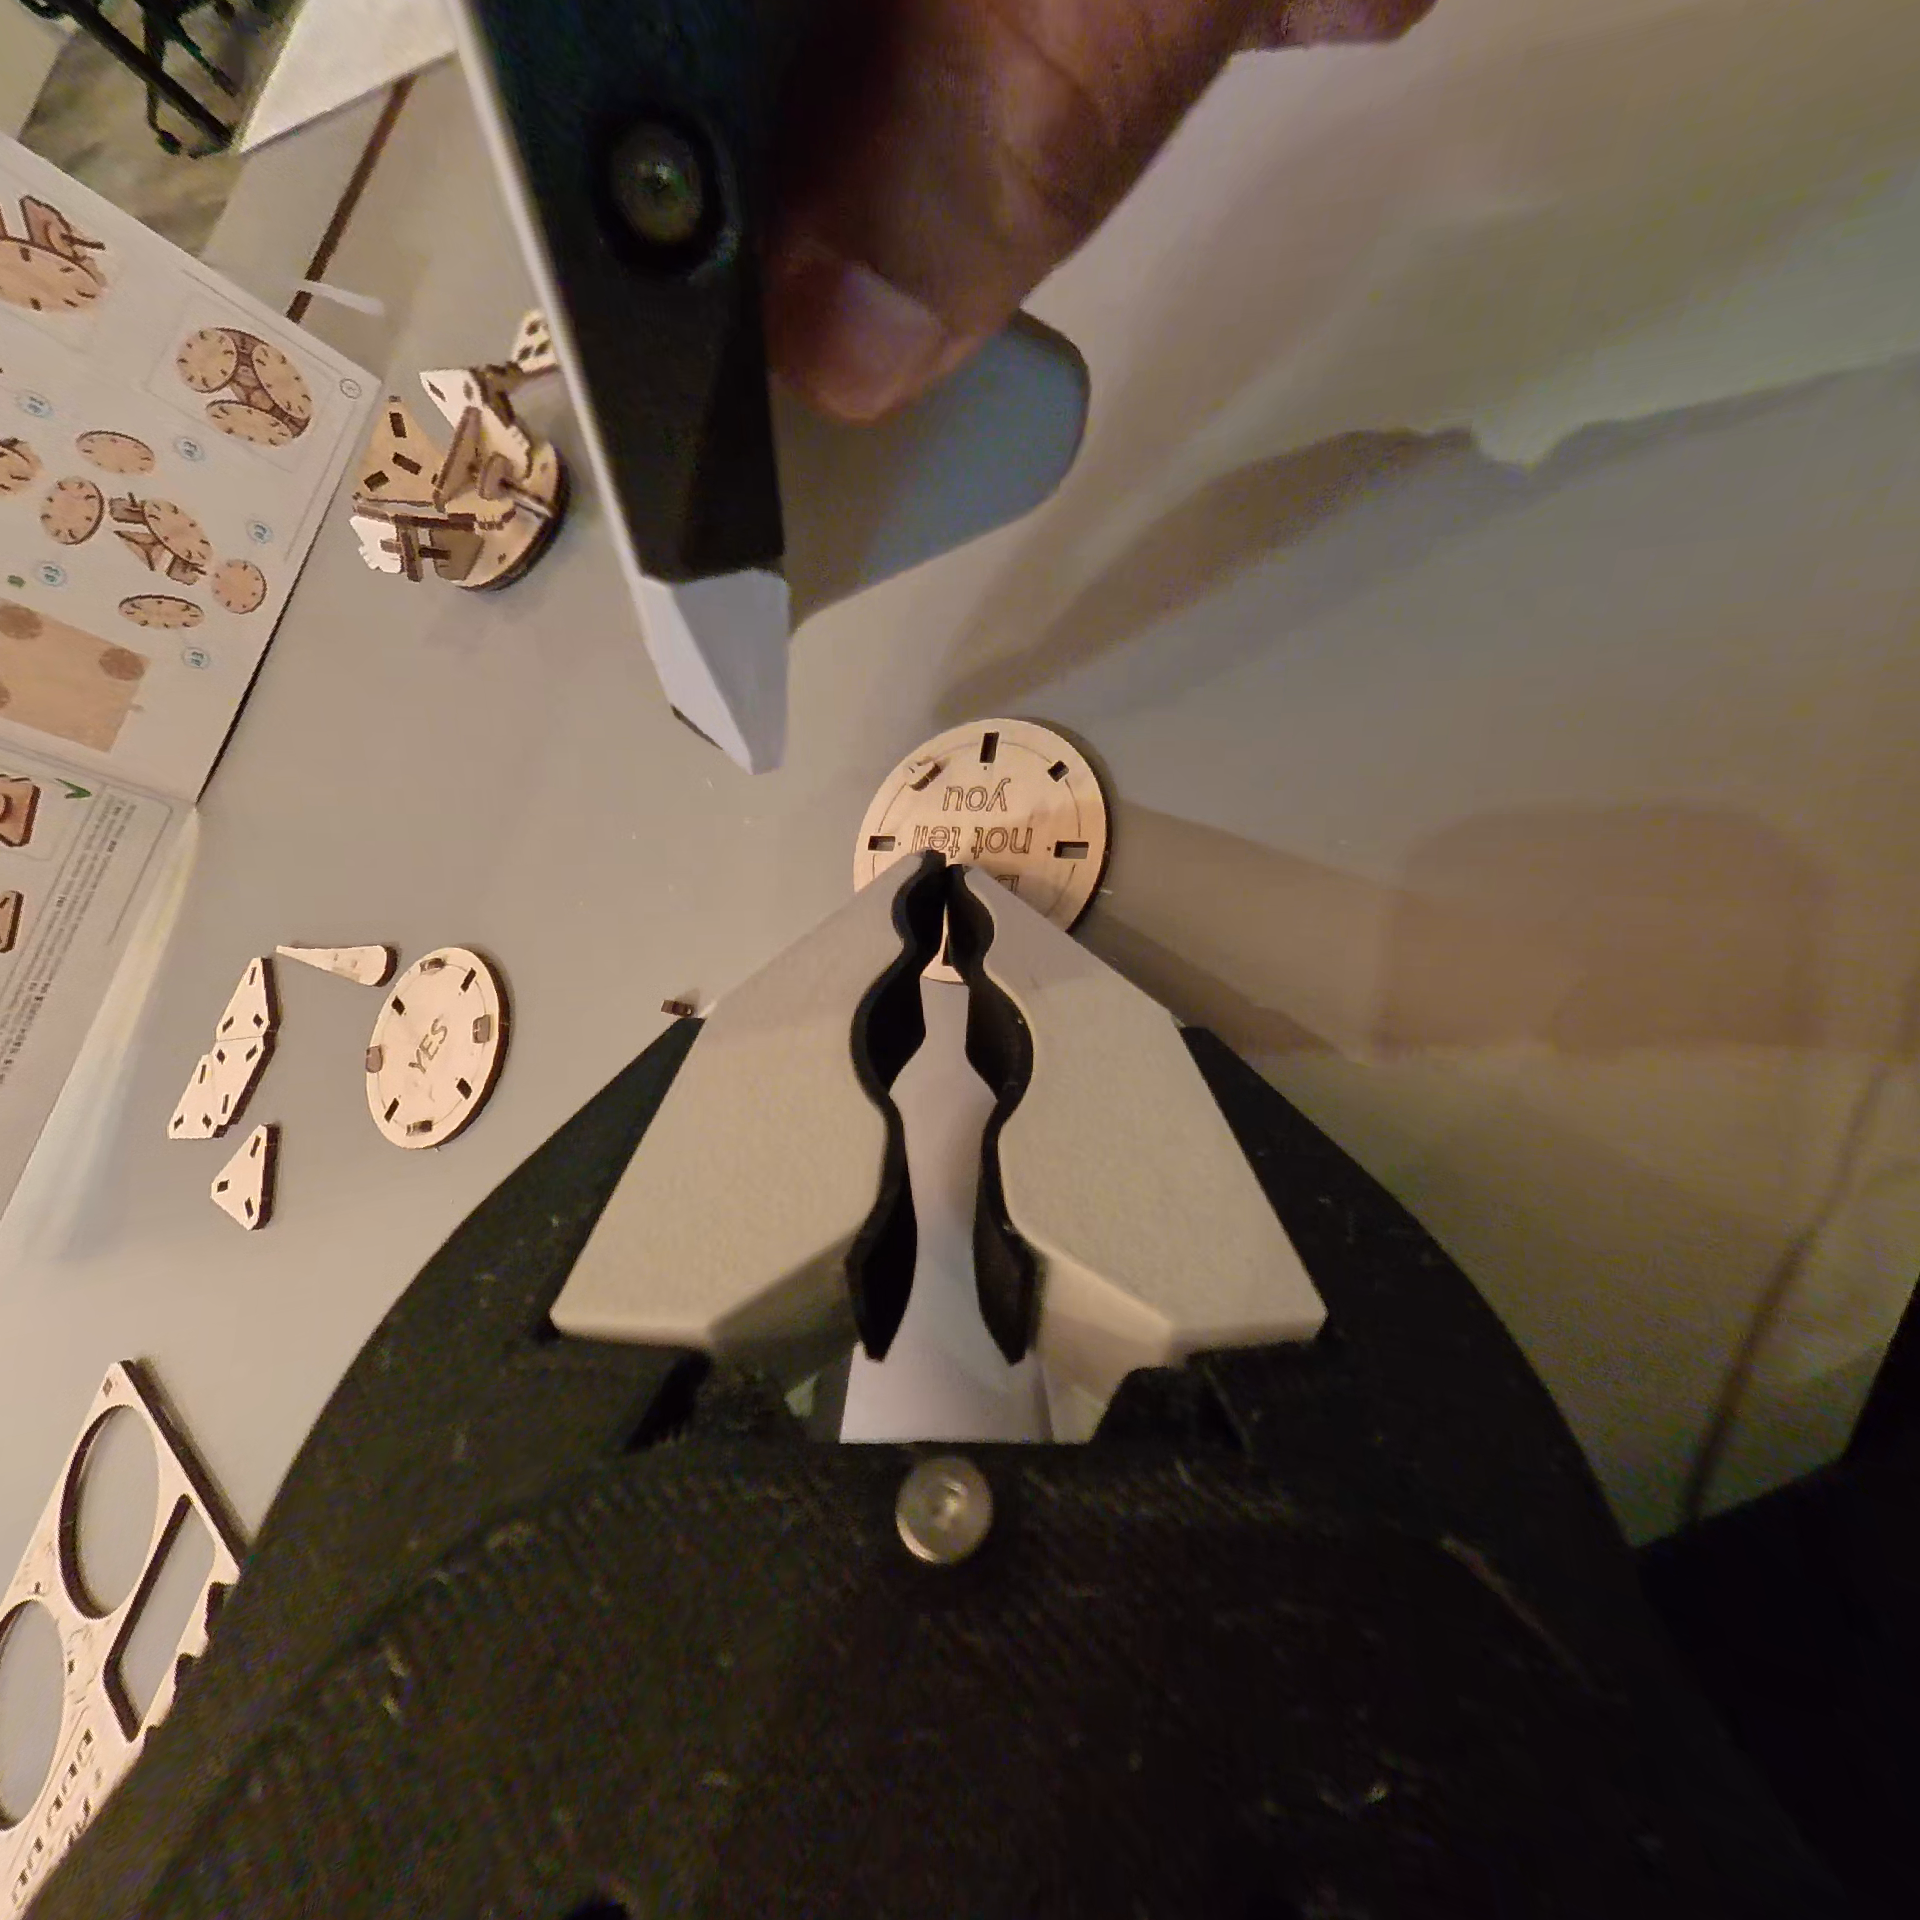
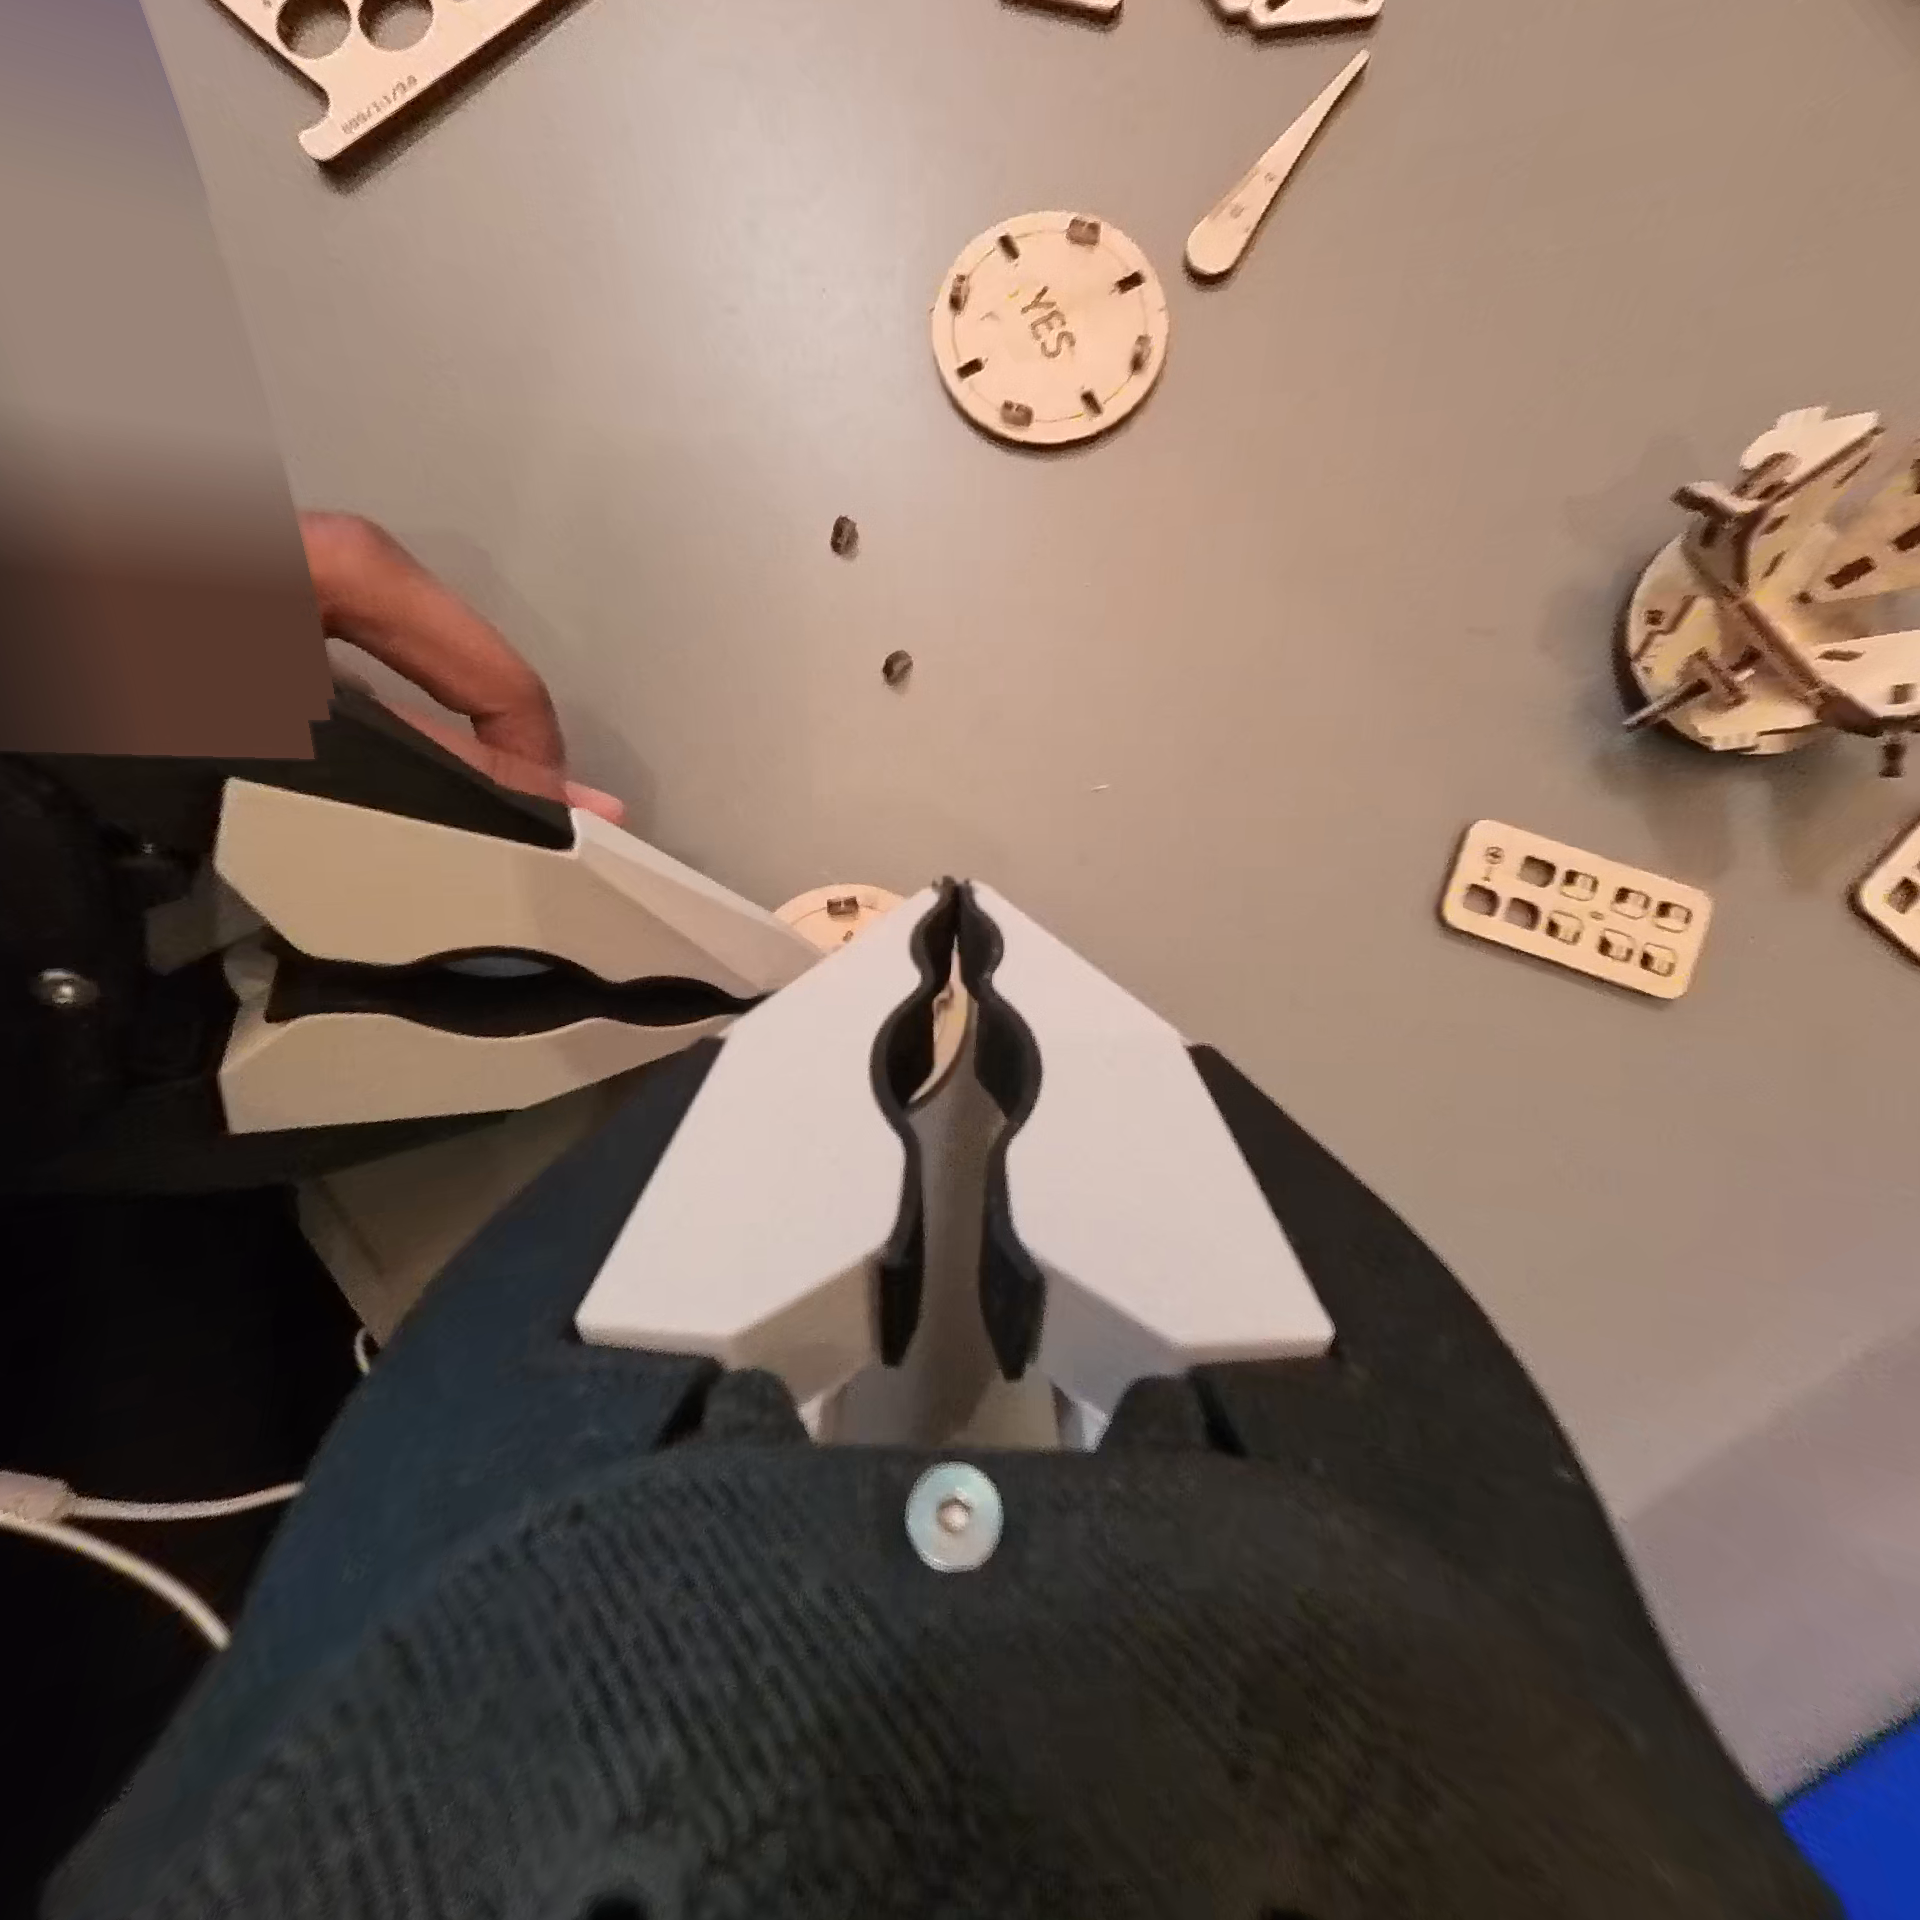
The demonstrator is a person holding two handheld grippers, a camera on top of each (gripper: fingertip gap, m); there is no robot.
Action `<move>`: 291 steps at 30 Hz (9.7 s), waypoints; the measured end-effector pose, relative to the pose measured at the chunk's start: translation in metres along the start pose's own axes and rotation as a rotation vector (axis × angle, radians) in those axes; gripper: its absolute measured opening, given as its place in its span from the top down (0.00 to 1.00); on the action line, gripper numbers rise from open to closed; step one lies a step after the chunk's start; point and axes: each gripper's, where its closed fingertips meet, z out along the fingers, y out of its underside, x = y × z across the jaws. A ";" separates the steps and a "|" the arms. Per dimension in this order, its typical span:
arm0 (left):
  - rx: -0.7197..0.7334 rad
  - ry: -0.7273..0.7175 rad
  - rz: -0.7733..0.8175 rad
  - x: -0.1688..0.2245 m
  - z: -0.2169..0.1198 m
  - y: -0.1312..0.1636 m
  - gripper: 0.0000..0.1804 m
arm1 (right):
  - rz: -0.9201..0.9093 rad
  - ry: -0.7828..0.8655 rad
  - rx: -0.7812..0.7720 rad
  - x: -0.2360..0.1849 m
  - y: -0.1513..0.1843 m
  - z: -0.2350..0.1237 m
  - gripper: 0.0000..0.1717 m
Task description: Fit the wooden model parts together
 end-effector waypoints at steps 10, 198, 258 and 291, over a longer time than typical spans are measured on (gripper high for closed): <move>0.000 -0.002 0.002 0.000 0.000 0.000 1.00 | 0.061 -0.050 -0.032 -0.006 0.021 0.003 0.91; 0.683 0.655 -0.851 -0.085 -0.071 -0.033 1.00 | 0.008 -0.808 0.742 -0.038 -0.077 -0.040 1.00; -0.007 0.048 -0.080 -0.002 0.011 -0.008 1.00 | 0.042 -0.145 -0.184 -0.004 0.029 0.010 1.00; -0.001 0.023 -0.038 -0.001 0.009 -0.008 1.00 | 0.004 -0.030 -0.038 0.003 0.019 0.003 1.00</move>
